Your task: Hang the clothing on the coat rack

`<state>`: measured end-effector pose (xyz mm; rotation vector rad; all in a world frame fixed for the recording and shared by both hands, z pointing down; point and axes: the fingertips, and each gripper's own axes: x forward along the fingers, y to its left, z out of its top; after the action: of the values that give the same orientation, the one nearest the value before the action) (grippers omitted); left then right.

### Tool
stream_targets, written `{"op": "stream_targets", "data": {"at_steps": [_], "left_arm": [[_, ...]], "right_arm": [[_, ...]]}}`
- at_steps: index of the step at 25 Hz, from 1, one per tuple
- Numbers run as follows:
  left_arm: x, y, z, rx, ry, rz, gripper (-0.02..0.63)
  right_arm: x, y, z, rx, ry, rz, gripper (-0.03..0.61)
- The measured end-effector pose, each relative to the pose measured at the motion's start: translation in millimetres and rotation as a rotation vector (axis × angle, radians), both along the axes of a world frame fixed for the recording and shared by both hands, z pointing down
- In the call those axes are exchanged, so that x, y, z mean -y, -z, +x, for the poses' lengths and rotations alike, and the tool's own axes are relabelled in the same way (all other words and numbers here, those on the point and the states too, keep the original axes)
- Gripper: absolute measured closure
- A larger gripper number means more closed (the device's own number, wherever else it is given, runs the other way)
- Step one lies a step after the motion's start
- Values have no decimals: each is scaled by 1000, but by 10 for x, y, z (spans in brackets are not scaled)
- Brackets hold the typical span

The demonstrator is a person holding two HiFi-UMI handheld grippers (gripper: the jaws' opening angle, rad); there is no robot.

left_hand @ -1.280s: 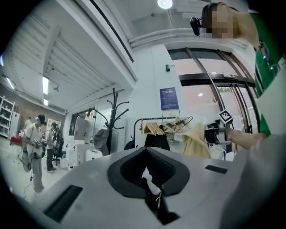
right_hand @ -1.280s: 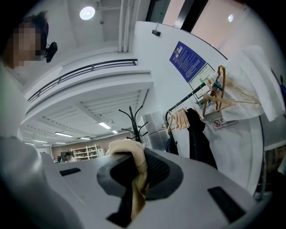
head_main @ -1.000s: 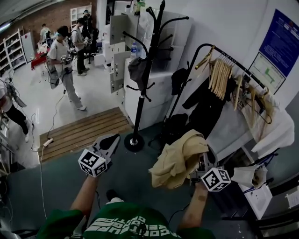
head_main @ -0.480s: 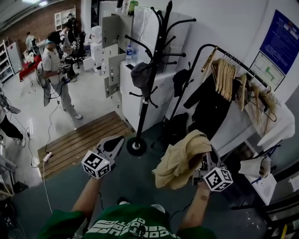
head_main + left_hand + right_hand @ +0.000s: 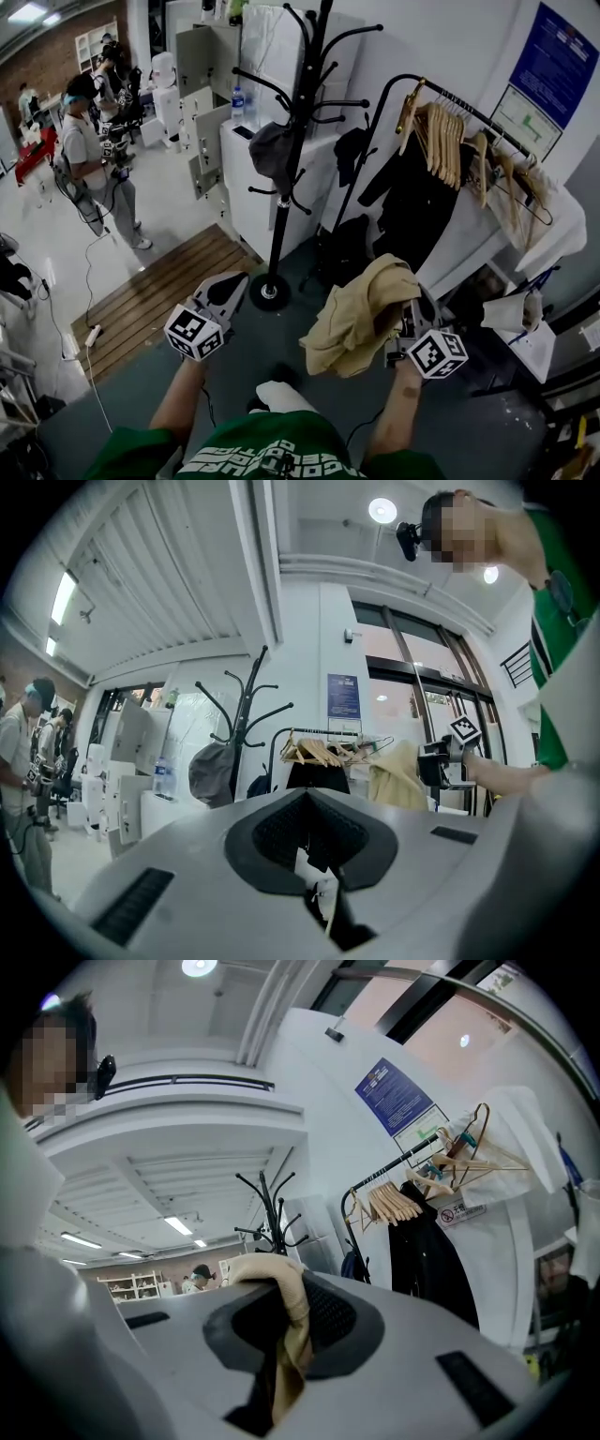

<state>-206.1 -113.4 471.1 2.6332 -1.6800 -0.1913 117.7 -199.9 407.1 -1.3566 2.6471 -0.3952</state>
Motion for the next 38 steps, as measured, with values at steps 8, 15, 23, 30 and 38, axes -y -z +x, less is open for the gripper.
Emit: {"op": "stream_targets", "data": {"at_steps": [8, 15, 23, 30, 38], "left_arm": [[396, 77, -124, 24, -52, 25, 611], [936, 242, -193, 31, -132, 63, 611], [1487, 390, -133, 22, -219, 98, 611], [1861, 520, -27, 33, -289, 117, 611], [2169, 680, 111, 31, -346, 144, 611]], "right_arm": [[201, 1, -182, 18, -25, 16, 541], [514, 77, -293, 18, -84, 33, 541], [895, 293, -428, 10, -122, 62, 541], [1158, 525, -555, 23, -125, 90, 541], [1371, 816, -666, 39, -126, 132, 541]]}}
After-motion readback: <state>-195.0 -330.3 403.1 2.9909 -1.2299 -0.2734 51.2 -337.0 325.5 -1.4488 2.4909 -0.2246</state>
